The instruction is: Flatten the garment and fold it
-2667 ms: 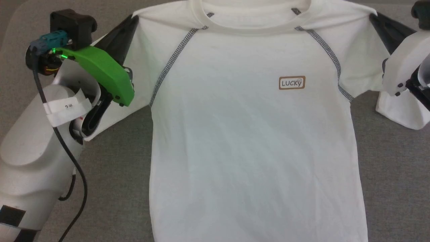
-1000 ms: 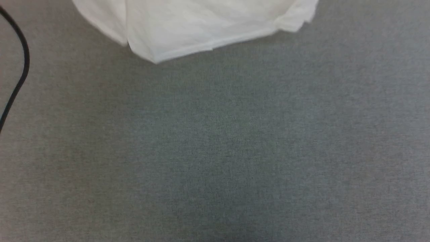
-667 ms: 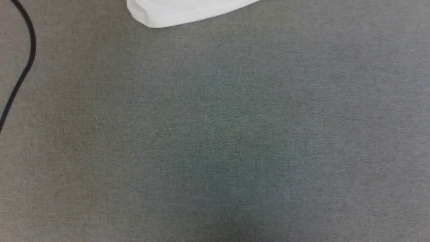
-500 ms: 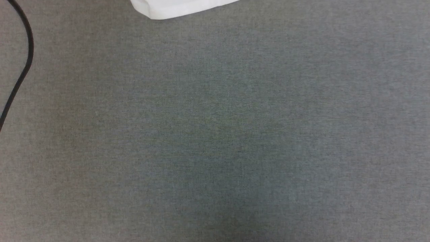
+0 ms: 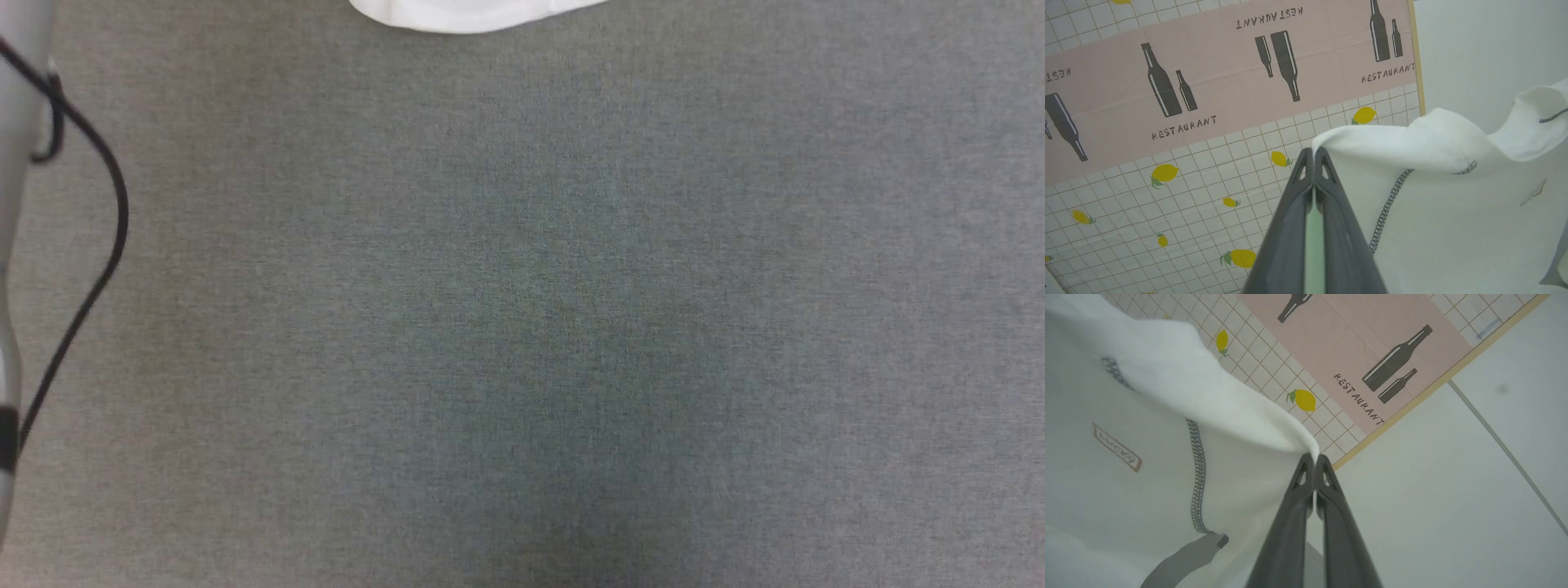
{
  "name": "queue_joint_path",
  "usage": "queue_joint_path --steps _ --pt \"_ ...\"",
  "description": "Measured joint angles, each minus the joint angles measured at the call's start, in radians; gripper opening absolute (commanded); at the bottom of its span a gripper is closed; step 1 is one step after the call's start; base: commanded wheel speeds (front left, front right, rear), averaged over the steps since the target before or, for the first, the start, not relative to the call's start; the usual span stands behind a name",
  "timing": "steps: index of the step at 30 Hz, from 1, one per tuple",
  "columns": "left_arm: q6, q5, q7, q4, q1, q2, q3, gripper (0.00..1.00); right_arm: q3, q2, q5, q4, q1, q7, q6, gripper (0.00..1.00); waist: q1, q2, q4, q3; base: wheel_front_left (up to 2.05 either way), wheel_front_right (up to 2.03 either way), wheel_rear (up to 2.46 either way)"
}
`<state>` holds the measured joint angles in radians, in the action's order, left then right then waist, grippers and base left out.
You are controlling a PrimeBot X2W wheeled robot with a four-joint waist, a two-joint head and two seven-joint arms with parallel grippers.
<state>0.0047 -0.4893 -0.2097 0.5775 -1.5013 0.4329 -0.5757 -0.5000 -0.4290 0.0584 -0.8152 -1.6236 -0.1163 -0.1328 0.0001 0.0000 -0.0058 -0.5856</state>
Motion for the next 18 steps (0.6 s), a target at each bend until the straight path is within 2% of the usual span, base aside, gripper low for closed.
queue_joint_path --steps 3,6,13,16,18 --pt "-0.003 -0.036 0.026 -0.094 0.079 0.025 0.001 0.0 -0.014 -0.03 -0.07 0.072 0.067 -0.003 0.0 0.0 0.0 0.0 0.002 0.023 0.0 0.0 0.0" --pt "0.017 -0.057 0.063 -0.217 0.173 0.055 0.0 0.0 -0.02 -0.076 -0.142 0.176 0.15 0.007 0.0 0.0 0.0 0.0 0.004 0.046 0.0 0.0 0.0" --pt "0.107 -0.106 0.122 -0.466 0.465 0.139 -0.006 0.0 0.029 -0.182 -0.277 0.421 0.453 0.099 0.0 0.0 -0.0001 0.0 0.008 0.111 0.0 0.0 0.0" --pt "0.148 -0.119 0.124 -0.547 0.585 0.17 -0.003 0.0 0.078 -0.196 -0.31 0.514 0.596 0.138 0.0 0.0 -0.0001 0.0 0.01 0.142 0.0 0.0 0.0" --pt "0.183 -0.14 0.118 -0.619 0.701 0.193 -0.001 0.0 0.127 -0.19 -0.327 0.6 0.744 0.175 0.0 0.0 -0.0001 0.0 0.009 0.175 0.0 0.0 0.0"
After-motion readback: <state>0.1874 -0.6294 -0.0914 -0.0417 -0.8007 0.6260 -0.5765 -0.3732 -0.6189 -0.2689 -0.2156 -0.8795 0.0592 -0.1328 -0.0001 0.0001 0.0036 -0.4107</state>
